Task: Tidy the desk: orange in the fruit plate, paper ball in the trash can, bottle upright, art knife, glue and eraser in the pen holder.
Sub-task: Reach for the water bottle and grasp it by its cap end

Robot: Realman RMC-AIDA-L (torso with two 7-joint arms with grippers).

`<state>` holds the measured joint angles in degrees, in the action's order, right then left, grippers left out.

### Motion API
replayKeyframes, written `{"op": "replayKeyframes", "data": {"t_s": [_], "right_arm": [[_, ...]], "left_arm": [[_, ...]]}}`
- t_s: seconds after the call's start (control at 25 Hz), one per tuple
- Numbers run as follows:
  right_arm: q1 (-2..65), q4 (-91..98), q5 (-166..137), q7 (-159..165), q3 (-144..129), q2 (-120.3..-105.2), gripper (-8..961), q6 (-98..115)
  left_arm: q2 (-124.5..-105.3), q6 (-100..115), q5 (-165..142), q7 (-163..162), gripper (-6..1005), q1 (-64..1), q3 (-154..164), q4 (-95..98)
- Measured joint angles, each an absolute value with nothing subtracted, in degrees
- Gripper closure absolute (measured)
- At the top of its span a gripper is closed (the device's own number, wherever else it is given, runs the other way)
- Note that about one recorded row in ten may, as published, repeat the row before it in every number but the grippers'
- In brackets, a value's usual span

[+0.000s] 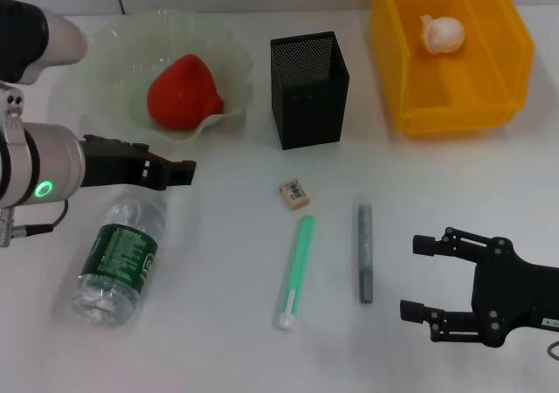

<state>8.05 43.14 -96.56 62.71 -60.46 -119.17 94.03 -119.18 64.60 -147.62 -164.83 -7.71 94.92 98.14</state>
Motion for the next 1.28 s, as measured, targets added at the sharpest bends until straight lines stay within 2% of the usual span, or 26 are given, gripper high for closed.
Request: {"op": "replayKeyframes", "data": {"t_s": [0.52,1.28], "right_arm": [[8.3,42.9,-96.8,64.2,-60.4,-119.11,111,92.9],[9.6,41.5,-97.2,65.2,-60.5,-119.09,112,92.1]], "left_arm": [[-119.09,61.0,-147.9,-164.9,286,-15.3,91.9,83.4],[-118.86,59.5,-149.6,-164.3,291,-18.9,95.1,77.8]]}}
